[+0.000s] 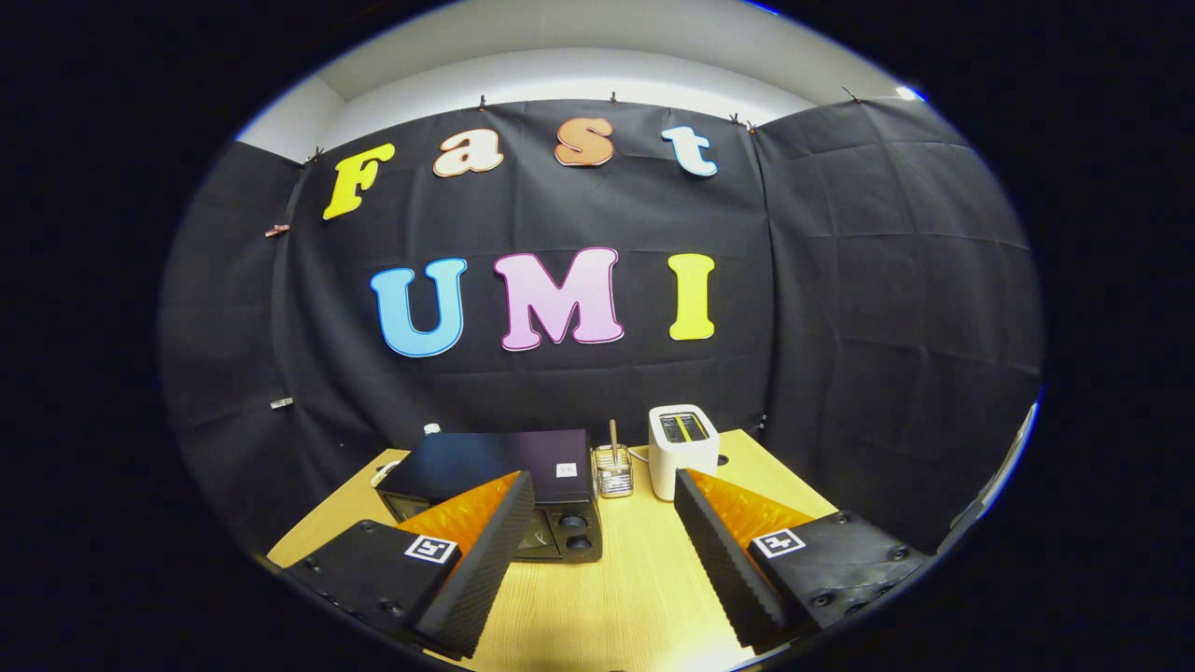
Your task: Open the toaster oven, put the food inside, and close the toaster oven door.
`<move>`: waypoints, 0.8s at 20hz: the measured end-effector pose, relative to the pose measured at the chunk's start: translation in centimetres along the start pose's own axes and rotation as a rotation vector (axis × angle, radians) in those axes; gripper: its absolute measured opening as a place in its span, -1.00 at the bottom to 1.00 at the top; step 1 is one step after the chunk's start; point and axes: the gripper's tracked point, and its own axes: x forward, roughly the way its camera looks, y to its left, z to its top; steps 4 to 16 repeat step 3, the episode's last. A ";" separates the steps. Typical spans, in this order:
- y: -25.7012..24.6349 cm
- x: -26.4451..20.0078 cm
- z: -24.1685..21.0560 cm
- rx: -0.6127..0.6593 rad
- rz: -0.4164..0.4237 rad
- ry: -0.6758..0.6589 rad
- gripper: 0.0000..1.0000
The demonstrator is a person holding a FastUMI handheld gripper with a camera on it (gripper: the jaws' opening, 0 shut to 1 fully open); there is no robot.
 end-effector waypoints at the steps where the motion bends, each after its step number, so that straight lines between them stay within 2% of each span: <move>1: 0.3 0.2 0.0 -0.002 0.005 0.003 0.97; 16: 0.9 0.6 0.3 0.001 0.017 0.007 0.98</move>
